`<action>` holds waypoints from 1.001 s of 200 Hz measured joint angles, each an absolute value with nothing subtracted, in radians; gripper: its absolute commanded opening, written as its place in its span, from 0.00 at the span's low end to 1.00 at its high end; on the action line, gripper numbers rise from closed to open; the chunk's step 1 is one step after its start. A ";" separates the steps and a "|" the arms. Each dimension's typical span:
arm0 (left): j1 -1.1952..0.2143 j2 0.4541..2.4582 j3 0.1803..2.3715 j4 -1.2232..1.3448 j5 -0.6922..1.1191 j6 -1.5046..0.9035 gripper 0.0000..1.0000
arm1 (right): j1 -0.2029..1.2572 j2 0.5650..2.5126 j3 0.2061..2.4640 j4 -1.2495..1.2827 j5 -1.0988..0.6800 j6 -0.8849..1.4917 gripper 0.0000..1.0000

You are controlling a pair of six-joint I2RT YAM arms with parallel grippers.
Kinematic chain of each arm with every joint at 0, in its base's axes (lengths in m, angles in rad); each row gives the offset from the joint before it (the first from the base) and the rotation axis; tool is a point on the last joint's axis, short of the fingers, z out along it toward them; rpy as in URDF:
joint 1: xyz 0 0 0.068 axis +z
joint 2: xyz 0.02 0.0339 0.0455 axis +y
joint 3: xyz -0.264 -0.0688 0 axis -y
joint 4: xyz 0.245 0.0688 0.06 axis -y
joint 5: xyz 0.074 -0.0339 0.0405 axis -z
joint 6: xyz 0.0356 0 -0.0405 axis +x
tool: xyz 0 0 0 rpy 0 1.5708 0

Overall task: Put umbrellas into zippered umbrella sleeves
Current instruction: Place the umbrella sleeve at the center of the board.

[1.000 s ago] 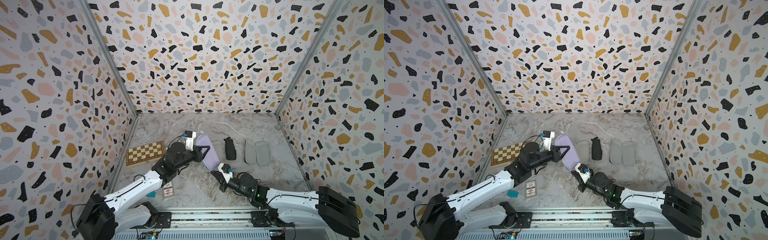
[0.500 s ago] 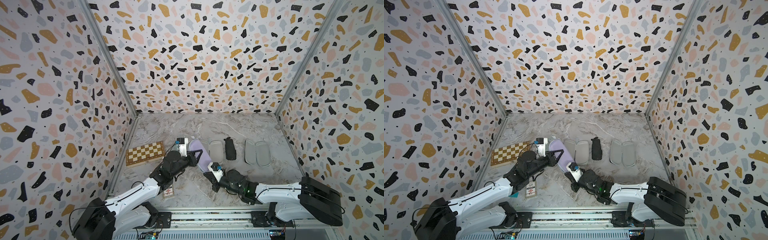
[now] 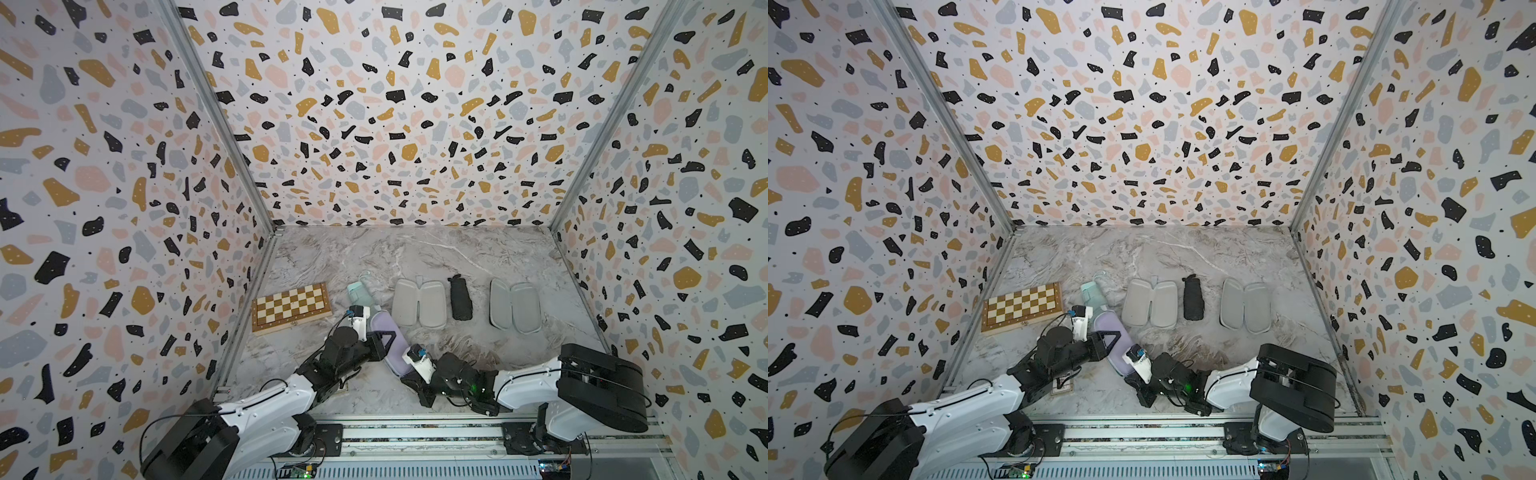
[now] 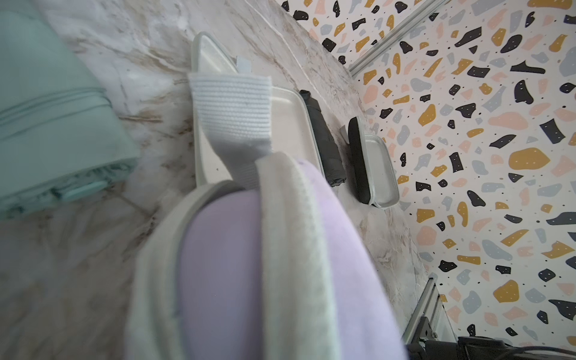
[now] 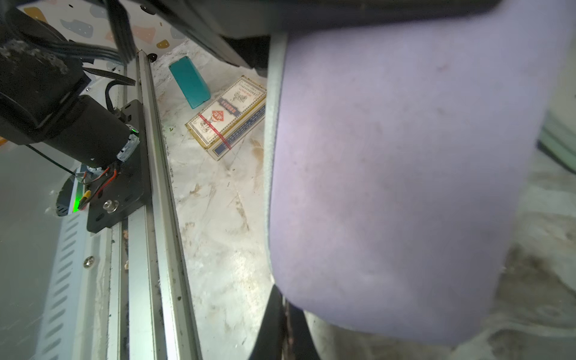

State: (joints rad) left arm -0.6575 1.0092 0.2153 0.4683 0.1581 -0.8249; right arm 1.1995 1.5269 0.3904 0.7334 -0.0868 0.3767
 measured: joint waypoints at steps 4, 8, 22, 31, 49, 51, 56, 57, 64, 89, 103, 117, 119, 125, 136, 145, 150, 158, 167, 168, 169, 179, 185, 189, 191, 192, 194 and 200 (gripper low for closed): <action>-0.657 1.003 0.212 0.464 0.156 -0.825 0.47 | 1.200 1.527 0.390 0.732 -0.086 0.382 0.00; -0.657 0.997 0.208 0.462 0.156 -0.823 0.48 | 1.200 1.527 0.390 0.730 -0.086 0.387 0.00; -0.657 0.985 0.197 0.450 0.156 -0.820 0.51 | 1.200 1.526 0.390 0.718 -0.081 0.401 0.00; -0.657 0.986 0.190 0.444 0.157 -0.819 0.52 | 1.200 1.526 0.392 0.705 -0.076 0.405 0.00; -0.657 0.997 0.175 0.436 0.160 -0.819 0.54 | 1.205 1.528 0.392 0.686 -0.074 0.419 0.00; -0.657 0.999 0.173 0.435 0.160 -0.819 0.54 | 1.206 1.528 0.392 0.685 -0.074 0.420 0.00; -0.657 1.003 0.170 0.434 0.161 -0.819 0.56 | 1.208 1.531 0.392 0.682 -0.075 0.424 0.00; -0.657 1.004 0.169 0.434 0.161 -0.819 0.56 | 1.208 1.532 0.392 0.681 -0.075 0.424 0.00; -0.657 1.009 0.164 0.432 0.162 -0.820 0.61 | 1.209 1.538 0.392 0.680 -0.075 0.427 0.00; -0.657 1.011 0.147 0.411 0.163 -0.796 0.85 | 1.210 1.547 0.392 0.680 -0.062 0.443 0.00; -0.657 1.007 0.144 0.375 0.163 -0.786 0.88 | 1.209 1.546 0.392 0.682 -0.047 0.449 0.00; -0.657 0.999 0.144 0.340 0.163 -0.776 0.91 | 1.206 1.544 0.392 0.680 -0.028 0.453 0.00; -0.657 0.998 0.144 0.336 0.163 -0.776 0.91 | 1.205 1.544 0.391 0.680 -0.026 0.453 0.00; -0.657 0.994 0.144 0.327 0.163 -0.773 0.92 | 1.201 1.543 0.390 0.679 -0.019 0.456 0.00; -0.657 0.992 0.144 0.315 0.163 -0.768 0.93 | 1.195 1.543 0.389 0.661 0.004 0.460 0.00; -0.657 0.992 0.144 0.308 0.163 -0.767 0.93 | 1.187 1.543 0.389 0.639 0.025 0.463 0.00; -0.657 0.993 0.144 0.305 0.164 -0.767 0.93 | 1.181 1.543 0.389 0.632 0.030 0.464 0.00; -0.657 0.994 0.144 0.302 0.166 -0.767 0.93 | 1.168 1.543 0.388 0.625 0.033 0.465 0.00; -0.659 0.997 0.144 0.304 0.173 -0.767 0.92 | 1.148 1.543 0.386 0.624 0.031 0.466 0.00; -0.659 0.997 0.144 0.305 0.173 -0.767 0.92 | 1.146 1.543 0.386 0.624 0.032 0.466 0.00; -0.658 0.997 0.144 0.305 0.174 -0.767 0.92 | 1.142 1.543 0.385 0.624 0.031 0.467 0.00; -0.659 1.001 0.145 0.307 0.183 -0.767 0.91 | 1.119 1.543 0.379 0.628 0.031 0.469 0.00; -0.660 1.001 0.145 0.307 0.189 -0.767 0.90 | 1.107 1.543 0.373 0.630 0.032 0.471 0.00; -0.661 1.000 0.145 0.306 0.194 -0.767 0.90 | 1.099 1.543 0.367 0.633 0.034 0.472 0.00; -0.662 1.000 0.145 0.306 0.197 -0.767 0.90 | 1.096 1.543 0.364 0.635 0.034 0.472 0.00; -0.662 1.000 0.145 0.305 0.198 -0.767 0.90 | 1.095 1.543 0.363 0.635 0.034 0.472 0.00; -0.663 0.999 0.145 0.305 0.200 -0.767 0.90 | 1.092 1.542 0.360 0.636 0.035 0.473 0.00; -0.665 0.995 0.145 0.302 0.205 -0.767 0.90 | 1.083 1.538 0.350 0.643 0.036 0.475 0.00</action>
